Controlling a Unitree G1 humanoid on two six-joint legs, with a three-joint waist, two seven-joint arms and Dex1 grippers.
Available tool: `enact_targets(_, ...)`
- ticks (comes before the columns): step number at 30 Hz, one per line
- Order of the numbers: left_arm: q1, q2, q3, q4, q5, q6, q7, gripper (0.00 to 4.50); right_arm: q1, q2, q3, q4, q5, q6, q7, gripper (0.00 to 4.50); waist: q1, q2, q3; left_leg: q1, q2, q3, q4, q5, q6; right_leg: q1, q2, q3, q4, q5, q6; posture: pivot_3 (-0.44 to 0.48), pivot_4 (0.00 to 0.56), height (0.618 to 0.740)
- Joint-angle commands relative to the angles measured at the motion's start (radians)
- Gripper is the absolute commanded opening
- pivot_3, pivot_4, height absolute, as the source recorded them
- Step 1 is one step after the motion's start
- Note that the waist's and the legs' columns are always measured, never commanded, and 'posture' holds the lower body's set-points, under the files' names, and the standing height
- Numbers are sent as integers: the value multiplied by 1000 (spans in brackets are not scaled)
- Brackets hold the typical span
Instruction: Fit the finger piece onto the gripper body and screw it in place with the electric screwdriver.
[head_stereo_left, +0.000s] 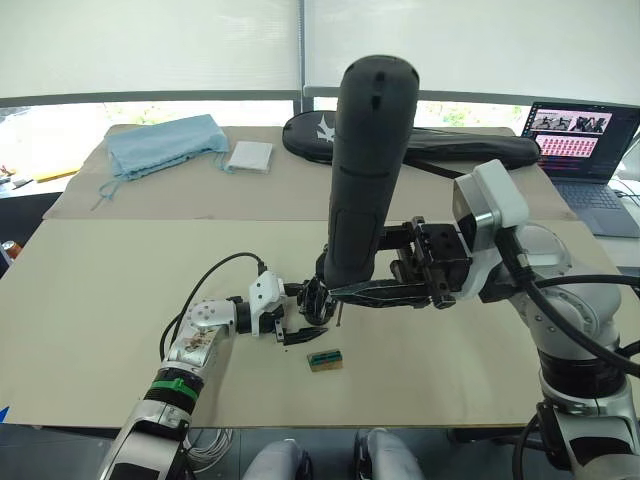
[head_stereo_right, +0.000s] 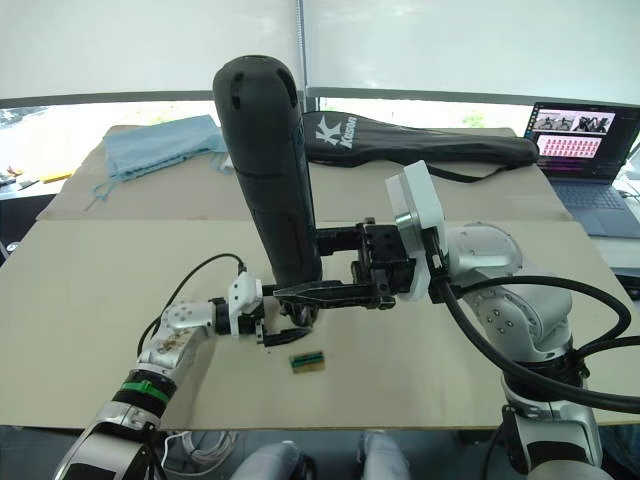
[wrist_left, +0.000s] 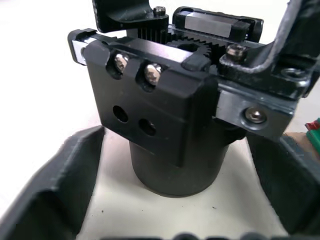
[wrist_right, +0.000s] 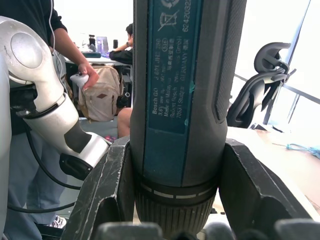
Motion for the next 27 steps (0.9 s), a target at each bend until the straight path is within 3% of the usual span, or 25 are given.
enact_targets(1,74,18,4,-21,9,-22,8,4454,-2,-9,-44,-34,39,-2,-2,1916,-4,0,0,0,0,0,0,0,0,0,0,0,0,0,0,0,150,740)
enact_targets(11,183,-14,-8,-199,14,16,123,4454,3,-14,-43,-34,44,-6,-6,1916,-7,0,0,0,0,0,-2,0,0,-1,0,0,-1,0,0,0,150,740)
enact_targets(27,163,-52,-63,-263,54,99,211,4454,3,-13,-39,-34,50,-4,-6,1916,13,0,0,0,0,0,-1,-1,1,0,0,0,-3,0,1,0,150,740)
